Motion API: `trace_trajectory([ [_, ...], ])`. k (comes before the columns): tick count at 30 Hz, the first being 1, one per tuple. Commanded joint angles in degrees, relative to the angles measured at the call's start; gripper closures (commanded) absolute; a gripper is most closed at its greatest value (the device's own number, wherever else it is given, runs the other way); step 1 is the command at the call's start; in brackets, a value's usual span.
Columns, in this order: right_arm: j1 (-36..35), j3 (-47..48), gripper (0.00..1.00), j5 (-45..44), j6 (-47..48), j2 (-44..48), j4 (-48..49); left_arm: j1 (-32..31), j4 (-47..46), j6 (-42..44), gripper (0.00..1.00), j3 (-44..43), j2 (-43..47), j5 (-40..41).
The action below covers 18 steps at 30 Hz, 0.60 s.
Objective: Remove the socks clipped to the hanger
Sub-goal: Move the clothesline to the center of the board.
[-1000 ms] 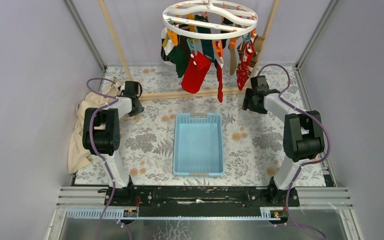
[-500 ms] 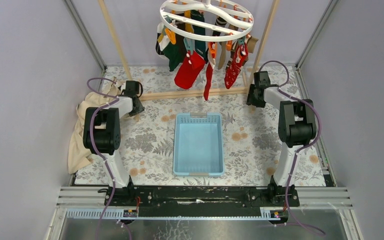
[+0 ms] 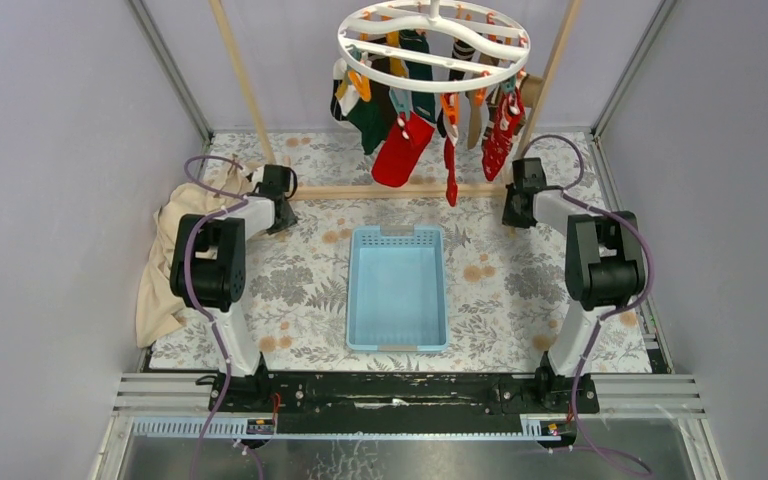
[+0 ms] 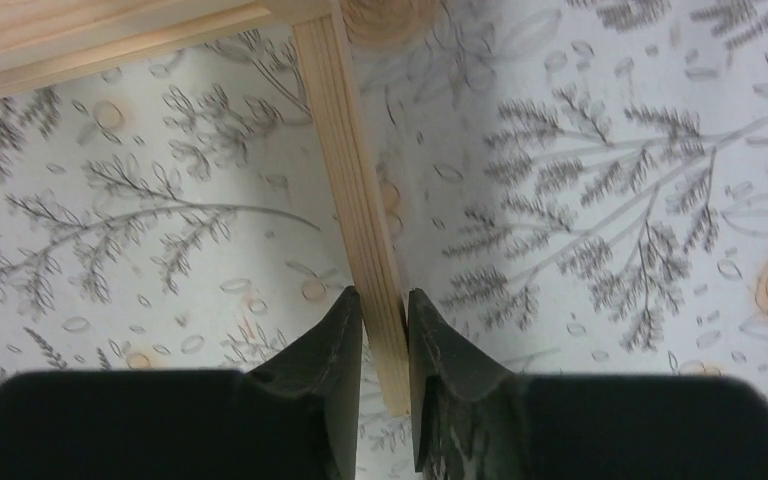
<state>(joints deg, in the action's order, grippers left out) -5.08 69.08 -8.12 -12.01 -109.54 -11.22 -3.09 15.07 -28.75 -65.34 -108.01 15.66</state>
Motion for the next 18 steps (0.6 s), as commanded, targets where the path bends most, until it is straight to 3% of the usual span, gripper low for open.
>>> trace_trajectory([
  [1,0.0,-4.43,0.94,-1.63,-3.74,5.68,-1.34,-2.38,-1.15,-2.61,0.62,4.03,1.76,-2.3],
  [18,0.03,-17.21,0.94,-2.34,-6.65,18.38,-0.81,-6.2,-5.2,-6.92,0.62,18.88,12.0,-2.13],
])
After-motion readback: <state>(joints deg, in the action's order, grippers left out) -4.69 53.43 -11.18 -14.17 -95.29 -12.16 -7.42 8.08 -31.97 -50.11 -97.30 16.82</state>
